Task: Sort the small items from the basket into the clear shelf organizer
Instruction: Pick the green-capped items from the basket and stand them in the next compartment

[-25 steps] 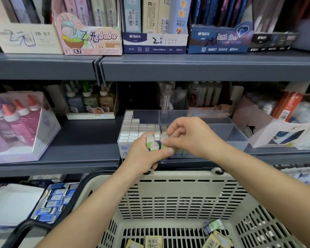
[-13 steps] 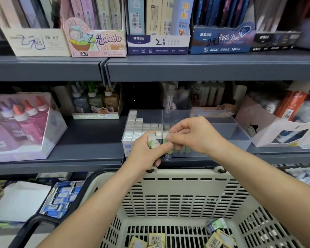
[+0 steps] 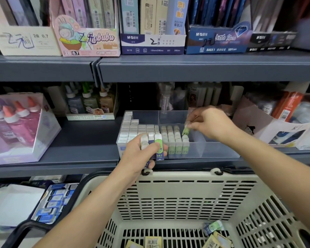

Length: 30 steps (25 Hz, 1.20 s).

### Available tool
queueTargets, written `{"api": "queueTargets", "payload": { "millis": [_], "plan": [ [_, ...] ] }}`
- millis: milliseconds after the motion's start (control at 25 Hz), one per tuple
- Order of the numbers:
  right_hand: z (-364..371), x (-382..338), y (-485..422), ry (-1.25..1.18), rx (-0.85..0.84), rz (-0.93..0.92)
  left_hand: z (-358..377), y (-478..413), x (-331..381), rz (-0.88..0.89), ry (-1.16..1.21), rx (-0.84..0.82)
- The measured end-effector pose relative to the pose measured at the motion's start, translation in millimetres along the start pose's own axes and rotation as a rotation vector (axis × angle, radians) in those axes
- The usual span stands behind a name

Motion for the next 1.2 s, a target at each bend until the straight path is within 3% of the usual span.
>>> {"api": "queueTargets", "payload": {
  "millis": [400, 520, 600, 760, 880, 960, 1080, 1200],
  "plan": [
    [30, -1, 4, 0.138, -0.131, -0.052, 4, -1, 0, 0.0, 0.027, -0.032],
    [14, -16, 10, 0.16, -0.012, -0.122, 5, 1, 0, -0.01, 0.031, -0.037],
    [8, -37, 20, -0.027, 0.044, -0.18, 7, 2, 2, -0.003, 0.01, -0.05],
    [28, -64, 37, -0.226, -0.142, -0.21, 7, 2, 4, 0.035, -0.054, -0.055],
    [14, -55, 33, -0.437, -0.181, -0.085, 6, 2, 5, 0.05, -0.036, -0.061],
    [-7, -41, 24, -0.496, -0.12, -0.025, 7, 3, 6, 0.055, -0.004, -0.078],
    [-29, -16, 6, -0.384, 0.012, 0.019, 7, 3, 6, 0.064, -0.015, -0.073],
    [-28, -6, -2, -0.059, 0.109, -0.027, 7, 2, 6, 0.076, -0.056, -0.062]
  ]
}}
Point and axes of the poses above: each hand's wrist, its own y-axis away from the middle knuckle, its own z-axis out of the palm, x = y × z, the point moved 9 cm from there along -y, towards the middle knuckle, and after that the axes turned 6 degrees about x, right-handed, at the moved point
